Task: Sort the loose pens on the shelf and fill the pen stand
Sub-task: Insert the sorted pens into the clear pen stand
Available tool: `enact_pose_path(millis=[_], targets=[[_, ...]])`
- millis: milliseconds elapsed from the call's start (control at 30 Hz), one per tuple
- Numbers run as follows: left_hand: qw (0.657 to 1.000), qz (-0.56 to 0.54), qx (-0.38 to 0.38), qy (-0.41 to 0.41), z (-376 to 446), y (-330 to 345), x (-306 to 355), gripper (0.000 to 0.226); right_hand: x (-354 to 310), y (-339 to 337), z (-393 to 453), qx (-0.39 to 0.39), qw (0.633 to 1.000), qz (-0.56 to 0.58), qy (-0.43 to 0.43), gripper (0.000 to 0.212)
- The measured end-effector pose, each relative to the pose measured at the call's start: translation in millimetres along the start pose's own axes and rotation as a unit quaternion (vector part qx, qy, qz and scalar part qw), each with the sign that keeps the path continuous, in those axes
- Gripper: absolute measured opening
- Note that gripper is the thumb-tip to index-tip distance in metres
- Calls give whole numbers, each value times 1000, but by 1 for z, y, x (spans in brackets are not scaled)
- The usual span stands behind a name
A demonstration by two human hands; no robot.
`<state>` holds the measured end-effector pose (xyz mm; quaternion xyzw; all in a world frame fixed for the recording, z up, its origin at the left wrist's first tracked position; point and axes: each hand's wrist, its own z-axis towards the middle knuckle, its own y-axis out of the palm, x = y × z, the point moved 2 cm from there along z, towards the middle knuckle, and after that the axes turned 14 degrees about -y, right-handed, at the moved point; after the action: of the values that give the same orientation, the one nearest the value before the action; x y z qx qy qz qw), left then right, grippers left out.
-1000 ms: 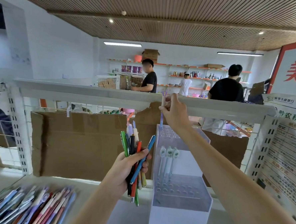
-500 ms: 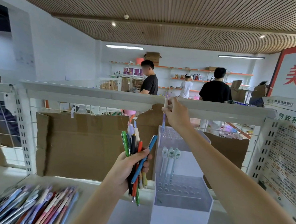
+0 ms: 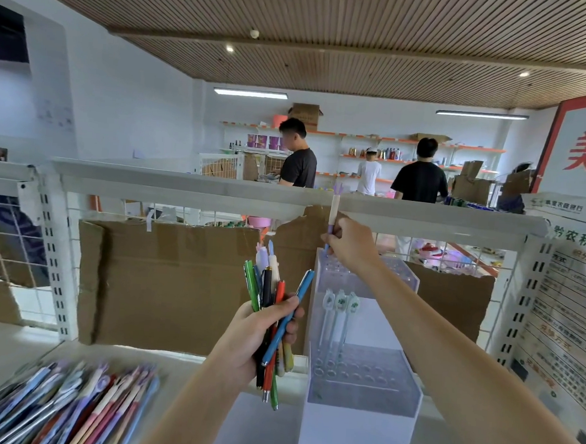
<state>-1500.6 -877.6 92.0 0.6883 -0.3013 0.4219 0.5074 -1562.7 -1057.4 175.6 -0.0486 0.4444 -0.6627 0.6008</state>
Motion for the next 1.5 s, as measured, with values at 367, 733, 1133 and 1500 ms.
enact_pose_path(millis=[367,733,1133,1500], targets=[[1000,3,8,-5,-4,2,0,5,0,0,-1,-10,999,-31,2,14],[1000,-2,5,-4,-1,2,-4,13,-28,-15,-31,49,997,39,-47,14],[999,29,20,7,0,10,-10,5,-59,6,-54,-206,975,53,-70,15],[1000,2,-3,-31,-1,0,-15,16,-46,-65,-10,128,970,203,-47,9]])
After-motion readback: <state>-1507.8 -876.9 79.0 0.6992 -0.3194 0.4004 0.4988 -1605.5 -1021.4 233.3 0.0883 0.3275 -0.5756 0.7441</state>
